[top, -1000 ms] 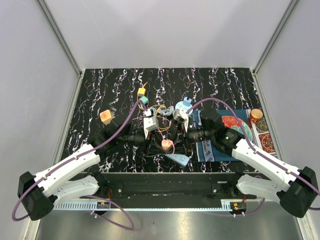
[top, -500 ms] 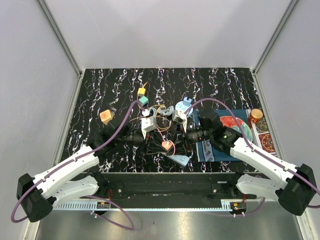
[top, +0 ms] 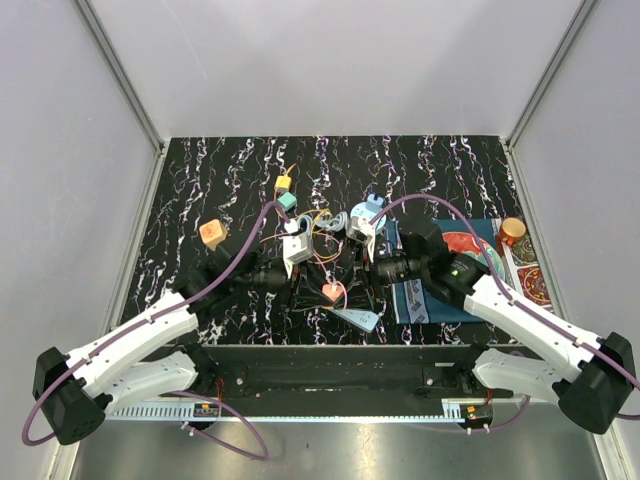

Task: Insert the plug
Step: Adjust the plug.

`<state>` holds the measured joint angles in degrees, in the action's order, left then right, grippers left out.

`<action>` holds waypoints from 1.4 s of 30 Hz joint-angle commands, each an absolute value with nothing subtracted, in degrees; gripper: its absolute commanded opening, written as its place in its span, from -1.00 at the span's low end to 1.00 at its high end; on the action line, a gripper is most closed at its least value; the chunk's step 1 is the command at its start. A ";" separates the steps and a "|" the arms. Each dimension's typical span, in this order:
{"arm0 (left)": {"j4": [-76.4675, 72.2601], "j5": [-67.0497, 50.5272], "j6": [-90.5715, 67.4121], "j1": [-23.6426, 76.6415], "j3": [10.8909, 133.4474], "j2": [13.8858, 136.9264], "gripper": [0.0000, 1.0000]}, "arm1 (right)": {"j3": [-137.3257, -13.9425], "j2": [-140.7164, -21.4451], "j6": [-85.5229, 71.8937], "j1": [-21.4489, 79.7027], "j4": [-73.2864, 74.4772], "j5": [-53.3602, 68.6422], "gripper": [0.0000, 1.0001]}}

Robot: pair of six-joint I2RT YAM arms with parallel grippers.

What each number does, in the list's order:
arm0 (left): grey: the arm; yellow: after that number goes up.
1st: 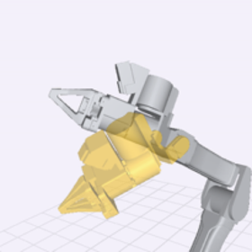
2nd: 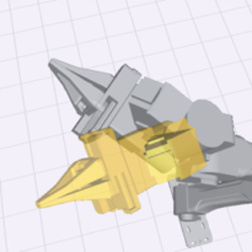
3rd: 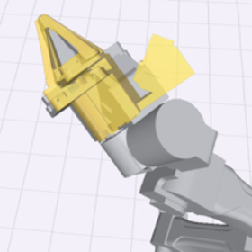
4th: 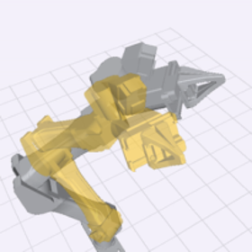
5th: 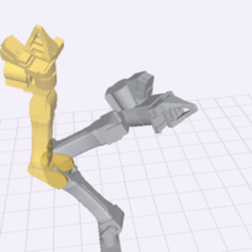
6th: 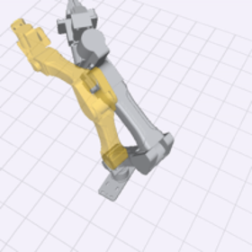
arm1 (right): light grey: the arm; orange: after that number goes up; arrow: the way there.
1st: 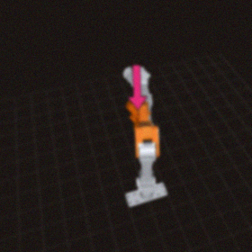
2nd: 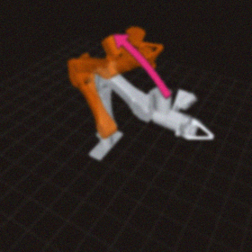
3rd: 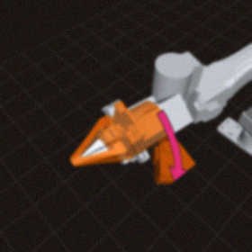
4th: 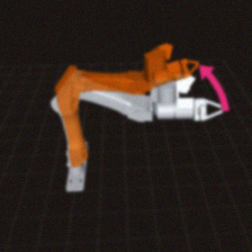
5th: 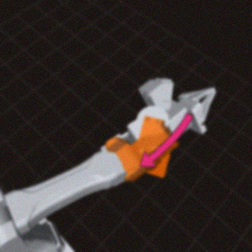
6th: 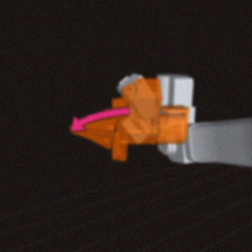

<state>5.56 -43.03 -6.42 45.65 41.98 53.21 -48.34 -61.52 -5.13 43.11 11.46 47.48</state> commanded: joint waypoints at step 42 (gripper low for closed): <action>15.02 -29.29 -0.35 45.35 51.33 53.62 -0.12 | -61.09 -69.87 8.96 43.33 28.48 41.16 -1.00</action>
